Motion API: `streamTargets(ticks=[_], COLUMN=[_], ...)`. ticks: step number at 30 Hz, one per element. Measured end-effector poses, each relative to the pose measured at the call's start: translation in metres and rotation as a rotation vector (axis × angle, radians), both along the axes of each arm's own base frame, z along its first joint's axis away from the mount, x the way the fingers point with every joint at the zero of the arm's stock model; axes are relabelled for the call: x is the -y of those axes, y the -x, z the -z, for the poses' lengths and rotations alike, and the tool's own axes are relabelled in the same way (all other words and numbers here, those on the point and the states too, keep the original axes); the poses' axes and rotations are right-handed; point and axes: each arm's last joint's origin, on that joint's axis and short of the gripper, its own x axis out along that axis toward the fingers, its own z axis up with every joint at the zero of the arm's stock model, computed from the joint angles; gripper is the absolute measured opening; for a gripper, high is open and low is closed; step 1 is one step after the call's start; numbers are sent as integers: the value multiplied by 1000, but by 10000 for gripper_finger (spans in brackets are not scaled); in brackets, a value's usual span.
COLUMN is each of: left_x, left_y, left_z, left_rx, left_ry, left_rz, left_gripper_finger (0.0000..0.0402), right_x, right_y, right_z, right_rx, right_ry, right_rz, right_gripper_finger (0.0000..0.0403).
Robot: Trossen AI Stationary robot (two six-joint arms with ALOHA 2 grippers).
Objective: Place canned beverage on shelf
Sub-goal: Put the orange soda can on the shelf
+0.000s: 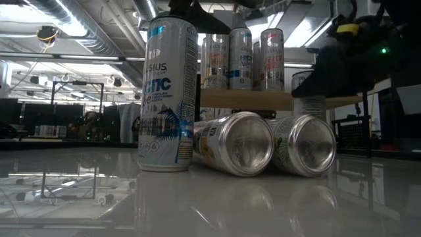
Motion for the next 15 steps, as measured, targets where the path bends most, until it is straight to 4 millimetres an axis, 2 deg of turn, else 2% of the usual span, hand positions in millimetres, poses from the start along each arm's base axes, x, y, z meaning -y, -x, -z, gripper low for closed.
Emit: streamTargets(ticks=[7, 15], left_x=[0, 0], left_y=[0, 0], left_z=[0, 0], left_rx=[0, 0], left_ry=[0, 0], left_rz=[0, 0], left_gripper_finger=[306, 306], right_x=[-1, -6], right_y=[-1, -7], right_z=[0, -9], right_rx=[-11, -22], right_ry=[-47, -60], right_rz=[-38, -78], right_gripper_finger=[388, 397])
